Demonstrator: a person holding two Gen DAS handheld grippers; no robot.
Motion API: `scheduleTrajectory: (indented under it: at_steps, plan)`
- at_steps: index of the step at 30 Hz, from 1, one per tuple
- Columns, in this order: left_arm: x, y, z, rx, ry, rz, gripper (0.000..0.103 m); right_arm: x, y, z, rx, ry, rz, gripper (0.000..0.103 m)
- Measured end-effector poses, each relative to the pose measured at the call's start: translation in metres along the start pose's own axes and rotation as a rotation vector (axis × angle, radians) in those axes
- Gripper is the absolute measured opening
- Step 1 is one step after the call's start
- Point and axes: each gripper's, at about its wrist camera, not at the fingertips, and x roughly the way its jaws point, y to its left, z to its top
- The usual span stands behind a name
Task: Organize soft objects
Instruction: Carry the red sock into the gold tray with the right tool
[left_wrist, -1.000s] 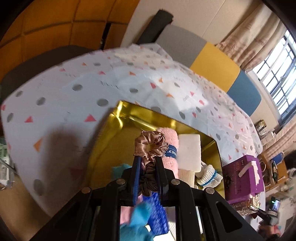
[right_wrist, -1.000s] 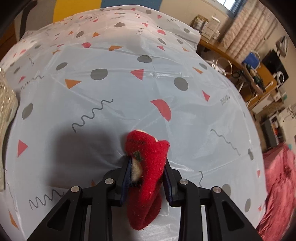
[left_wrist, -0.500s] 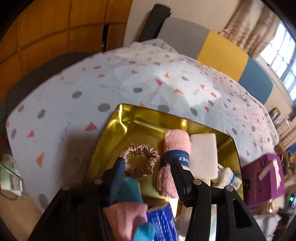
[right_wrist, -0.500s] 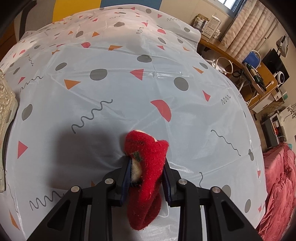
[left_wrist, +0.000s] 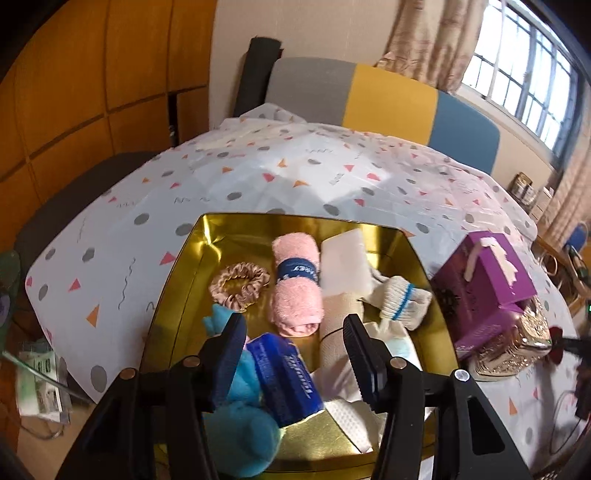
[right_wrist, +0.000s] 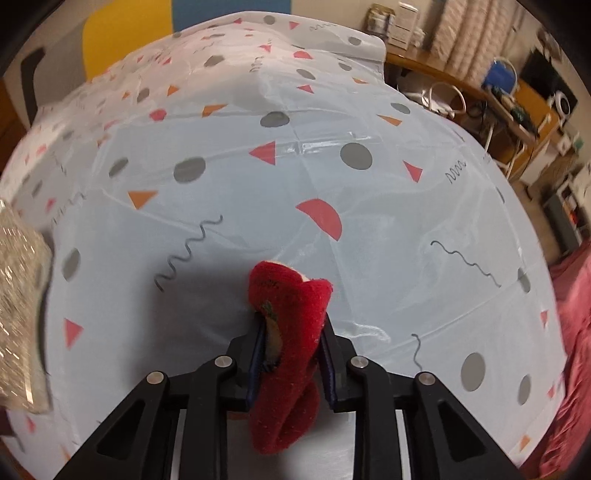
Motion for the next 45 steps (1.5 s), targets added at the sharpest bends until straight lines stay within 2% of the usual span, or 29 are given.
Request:
scheduleTrajectory:
  at_steps: [10, 18, 24, 33, 45]
  plan:
    - [-0.011, -0.018, -0.008, 0.057, -0.009, -0.035, 0.057, -0.041, 0.039, 0.032, -0.002, -0.097, 0.111, 0.025]
    - [-0.02, -0.014, -0.012, 0.054, -0.016, -0.036, 0.062, -0.091, 0.127, 0.064, -0.1, -0.209, 0.216, 0.025]
    - [-0.021, -0.008, -0.016, 0.051, -0.013, -0.029, 0.062, -0.12, 0.198, 0.071, -0.212, -0.267, 0.28, 0.025]
    - [-0.019, -0.002, -0.02, 0.037, -0.006, -0.027, 0.063, -0.158, 0.279, 0.054, -0.352, -0.331, 0.387, 0.025]
    - [-0.017, 0.011, -0.024, 0.009, 0.004, -0.013, 0.064, -0.203, 0.357, -0.005, -0.554, -0.362, 0.561, 0.025]
